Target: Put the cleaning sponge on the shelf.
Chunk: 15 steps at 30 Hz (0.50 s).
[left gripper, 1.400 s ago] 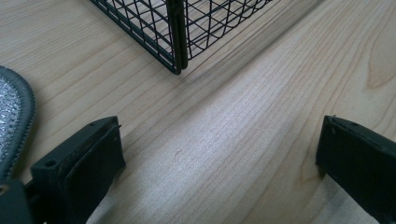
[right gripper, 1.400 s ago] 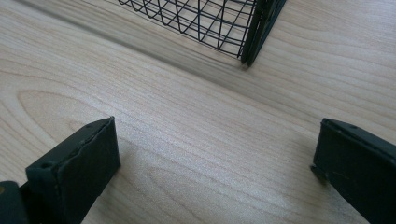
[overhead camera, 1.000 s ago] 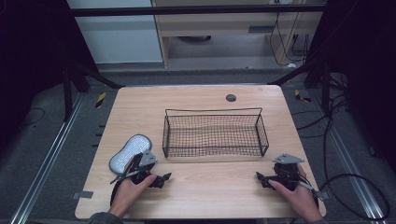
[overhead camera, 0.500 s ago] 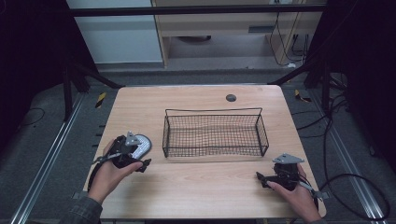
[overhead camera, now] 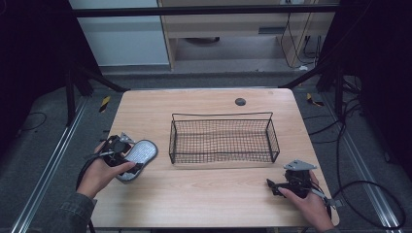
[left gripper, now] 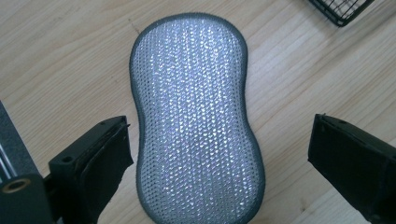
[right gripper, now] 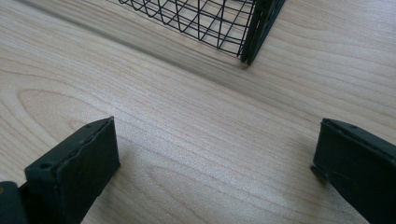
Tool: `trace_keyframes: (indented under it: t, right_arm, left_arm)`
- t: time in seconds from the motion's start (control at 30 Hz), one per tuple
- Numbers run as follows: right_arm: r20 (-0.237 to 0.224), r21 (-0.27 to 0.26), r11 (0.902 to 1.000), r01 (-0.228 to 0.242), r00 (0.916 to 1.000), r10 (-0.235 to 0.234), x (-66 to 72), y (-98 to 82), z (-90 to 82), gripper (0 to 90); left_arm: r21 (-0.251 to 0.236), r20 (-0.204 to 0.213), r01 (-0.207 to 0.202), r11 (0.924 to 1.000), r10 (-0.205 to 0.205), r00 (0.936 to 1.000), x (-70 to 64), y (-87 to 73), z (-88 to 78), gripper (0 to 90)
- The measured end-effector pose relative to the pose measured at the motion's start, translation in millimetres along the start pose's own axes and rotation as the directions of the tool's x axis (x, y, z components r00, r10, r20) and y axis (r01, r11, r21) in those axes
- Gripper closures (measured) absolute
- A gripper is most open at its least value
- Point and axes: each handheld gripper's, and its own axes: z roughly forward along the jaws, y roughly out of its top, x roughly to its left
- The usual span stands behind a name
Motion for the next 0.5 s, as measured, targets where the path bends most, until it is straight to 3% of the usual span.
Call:
trace_keyframes:
  t: [0.27, 0.3, 0.5]
  right_arm:
    - [0.001, 0.000, 1.0000, -0.001, 1.0000, 0.001, 0.1, 0.0, 0.0, 0.4]
    - [0.001, 0.000, 1.0000, -0.002, 1.0000, 0.002, 0.1, 0.0, 0.0, 0.4]
    - [0.001, 0.000, 1.0000, -0.002, 1.0000, 0.002, 0.1, 0.0, 0.0, 0.4]
  left_arm:
    - [0.065, 0.017, -0.011, 0.9979, 0.009, 0.9998, 6.7, 0.5, 2.4, 4.6]
    - [0.091, 0.034, -0.014, 0.9958, 0.011, 0.9994, 7.5, 0.5, 5.6, 3.6]
    - [0.120, 0.043, -0.007, 0.9928, 0.002, 0.9991, 8.8, 4.4, 12.5, 3.6]
